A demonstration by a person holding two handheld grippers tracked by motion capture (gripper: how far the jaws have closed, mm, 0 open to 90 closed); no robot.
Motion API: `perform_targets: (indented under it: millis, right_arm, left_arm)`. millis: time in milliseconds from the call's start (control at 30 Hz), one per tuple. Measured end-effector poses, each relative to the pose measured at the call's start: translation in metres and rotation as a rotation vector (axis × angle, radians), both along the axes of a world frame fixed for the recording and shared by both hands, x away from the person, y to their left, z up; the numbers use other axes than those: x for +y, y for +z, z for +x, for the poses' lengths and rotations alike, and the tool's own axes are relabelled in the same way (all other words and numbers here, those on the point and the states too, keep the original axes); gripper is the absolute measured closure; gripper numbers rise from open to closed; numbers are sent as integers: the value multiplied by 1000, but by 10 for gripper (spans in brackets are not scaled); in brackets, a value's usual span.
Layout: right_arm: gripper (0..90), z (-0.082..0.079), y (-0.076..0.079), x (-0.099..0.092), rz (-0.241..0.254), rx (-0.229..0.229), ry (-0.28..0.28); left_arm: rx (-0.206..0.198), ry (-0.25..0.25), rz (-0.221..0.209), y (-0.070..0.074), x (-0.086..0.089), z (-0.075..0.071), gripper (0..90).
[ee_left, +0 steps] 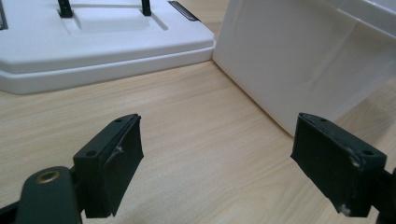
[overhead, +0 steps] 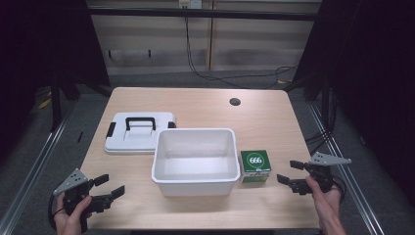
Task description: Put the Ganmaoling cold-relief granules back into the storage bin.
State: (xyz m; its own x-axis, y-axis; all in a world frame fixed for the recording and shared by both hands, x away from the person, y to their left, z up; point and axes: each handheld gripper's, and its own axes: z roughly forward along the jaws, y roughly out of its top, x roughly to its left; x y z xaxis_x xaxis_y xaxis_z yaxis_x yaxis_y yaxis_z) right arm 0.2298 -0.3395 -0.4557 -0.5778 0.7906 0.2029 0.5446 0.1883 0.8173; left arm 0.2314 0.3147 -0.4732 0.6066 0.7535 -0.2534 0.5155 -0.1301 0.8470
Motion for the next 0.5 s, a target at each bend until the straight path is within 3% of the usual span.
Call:
perform_targets:
  millis: [167, 267, 500]
  right_arm:
    - [135, -1, 0, -2, -1, -17, 23]
    - [135, 0, 0, 0, -31, -13, 9]
    - [133, -3, 11, 4, -88, -20, 40]
  left_arm:
    - [5, 7, -3, -1, 1, 0, 159]
    - [7, 7, -5, -1, 1, 0, 159]
    - [2, -11, -2, 0, -1, -1, 159]
